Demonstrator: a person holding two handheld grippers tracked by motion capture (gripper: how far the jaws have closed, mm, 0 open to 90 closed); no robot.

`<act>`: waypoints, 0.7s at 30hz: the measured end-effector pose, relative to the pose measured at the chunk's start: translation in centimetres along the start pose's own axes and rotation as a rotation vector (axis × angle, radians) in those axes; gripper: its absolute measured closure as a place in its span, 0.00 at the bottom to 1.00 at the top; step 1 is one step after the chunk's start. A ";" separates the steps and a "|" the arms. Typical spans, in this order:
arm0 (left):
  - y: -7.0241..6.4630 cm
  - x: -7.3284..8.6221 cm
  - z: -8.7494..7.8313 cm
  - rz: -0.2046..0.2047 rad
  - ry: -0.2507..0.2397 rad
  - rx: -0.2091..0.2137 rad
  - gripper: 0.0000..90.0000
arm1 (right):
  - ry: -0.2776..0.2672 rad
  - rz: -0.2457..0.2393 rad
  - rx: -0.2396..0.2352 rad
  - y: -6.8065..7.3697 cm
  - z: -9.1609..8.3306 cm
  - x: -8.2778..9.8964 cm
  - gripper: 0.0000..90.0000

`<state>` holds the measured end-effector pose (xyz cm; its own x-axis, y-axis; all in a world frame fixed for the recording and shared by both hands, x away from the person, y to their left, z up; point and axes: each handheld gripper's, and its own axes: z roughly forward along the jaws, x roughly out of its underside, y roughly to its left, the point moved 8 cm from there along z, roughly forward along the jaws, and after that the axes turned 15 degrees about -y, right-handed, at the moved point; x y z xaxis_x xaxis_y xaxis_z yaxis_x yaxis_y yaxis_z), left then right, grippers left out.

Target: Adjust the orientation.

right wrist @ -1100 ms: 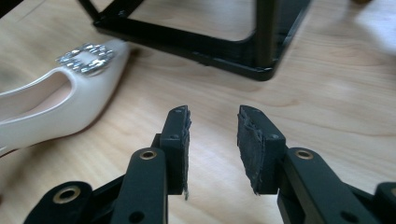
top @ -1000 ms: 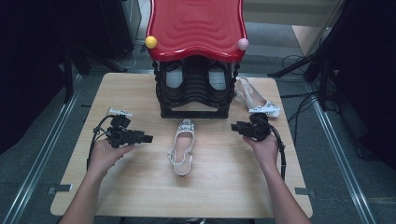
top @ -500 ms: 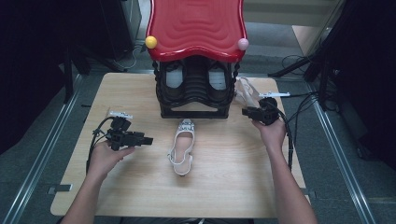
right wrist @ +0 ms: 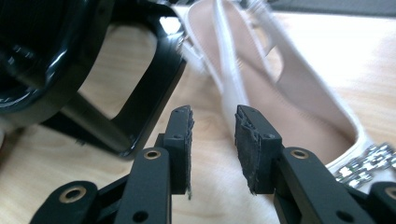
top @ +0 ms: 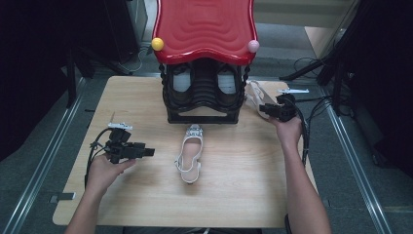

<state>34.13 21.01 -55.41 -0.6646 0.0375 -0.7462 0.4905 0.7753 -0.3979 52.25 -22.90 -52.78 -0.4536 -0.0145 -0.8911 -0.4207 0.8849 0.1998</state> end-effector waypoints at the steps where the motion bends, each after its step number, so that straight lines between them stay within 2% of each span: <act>1: 0.0 0.1 -0.1 -0.006 -0.002 -0.002 0.44 | -0.008 -0.001 0.004 -0.2 0.1 -0.1 0.75; 4: 0.2 0.4 -0.4 -0.014 -0.006 -0.010 0.44 | 0.038 0.004 0.019 -0.9 0.4 -0.2 0.74; 5: 0.2 0.5 -0.5 -0.012 -0.009 -0.014 0.44 | 0.019 0.000 0.018 -1.1 0.5 -0.5 0.74; 7: 0.4 0.8 -0.8 -0.018 -0.005 -0.019 0.44 | 0.022 0.027 0.014 -1.1 0.8 -0.5 0.74; 10: 0.5 1.0 -1.1 -0.024 -0.009 -0.029 0.44 | 0.050 0.017 0.022 -1.2 1.5 0.0 0.73; 15: 0.8 1.4 -1.8 -0.034 -0.019 -0.042 0.44 | 0.054 -0.006 0.063 -1.7 2.3 0.1 0.72; 18: 1.0 1.6 -2.0 -0.039 -0.022 -0.050 0.44 | 0.075 -0.018 0.067 -2.0 2.8 0.5 0.72; 21: 1.1 1.7 -2.3 -0.049 -0.022 -0.055 0.44 | 0.101 -0.008 0.069 -2.3 3.4 1.2 0.72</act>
<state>32.22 23.31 -55.91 -0.6742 -0.0149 -0.7384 0.4252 0.8097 -0.4046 55.37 -23.40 -55.73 -0.5287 -0.0649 -0.8463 -0.3709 0.9145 0.1616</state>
